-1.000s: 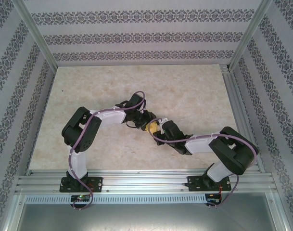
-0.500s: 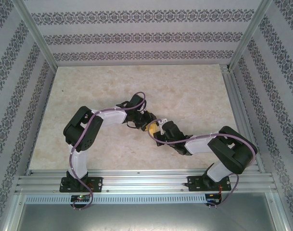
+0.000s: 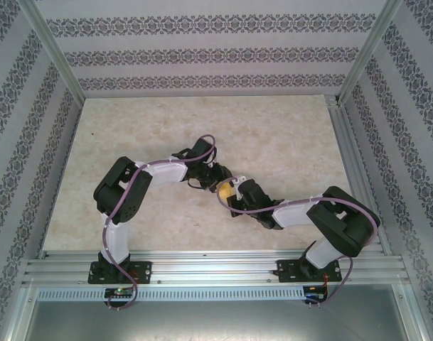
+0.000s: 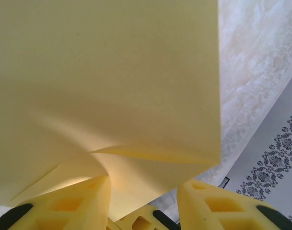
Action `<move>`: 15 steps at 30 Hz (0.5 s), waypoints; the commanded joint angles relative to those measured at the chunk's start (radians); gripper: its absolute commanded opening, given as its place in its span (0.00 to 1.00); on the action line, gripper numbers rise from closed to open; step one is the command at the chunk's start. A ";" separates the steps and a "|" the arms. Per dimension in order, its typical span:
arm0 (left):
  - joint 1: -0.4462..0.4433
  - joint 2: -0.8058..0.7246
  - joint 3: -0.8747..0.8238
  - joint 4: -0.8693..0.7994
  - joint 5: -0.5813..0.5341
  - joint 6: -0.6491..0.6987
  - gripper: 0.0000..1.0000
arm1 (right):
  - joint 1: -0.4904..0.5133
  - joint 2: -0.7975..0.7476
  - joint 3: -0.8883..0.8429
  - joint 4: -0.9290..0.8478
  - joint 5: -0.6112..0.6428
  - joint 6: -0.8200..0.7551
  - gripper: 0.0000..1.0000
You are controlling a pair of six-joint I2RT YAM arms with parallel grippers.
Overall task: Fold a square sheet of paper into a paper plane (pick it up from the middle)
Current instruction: Fourth fold the wing at the center of the table.
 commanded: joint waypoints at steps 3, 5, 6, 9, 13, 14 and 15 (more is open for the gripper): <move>-0.011 -0.002 0.021 0.003 0.003 0.010 0.49 | 0.020 -0.003 0.019 -0.020 0.041 -0.031 0.04; -0.011 -0.001 0.022 0.007 0.005 0.005 0.49 | 0.026 0.008 0.023 -0.025 0.048 -0.034 0.04; -0.011 0.002 0.022 0.003 0.004 0.007 0.49 | 0.028 0.011 0.025 -0.026 0.050 -0.034 0.05; -0.011 0.004 0.019 -0.004 -0.001 0.007 0.45 | 0.042 0.022 0.034 -0.035 0.064 -0.043 0.05; -0.011 0.008 0.021 -0.011 -0.006 0.005 0.42 | 0.057 0.031 0.042 -0.047 0.090 -0.050 0.06; -0.011 0.007 0.022 -0.017 -0.009 0.008 0.41 | 0.060 0.031 0.043 -0.052 0.094 -0.053 0.06; -0.011 0.006 0.022 -0.024 -0.013 0.012 0.41 | 0.060 0.033 0.045 -0.054 0.097 -0.054 0.06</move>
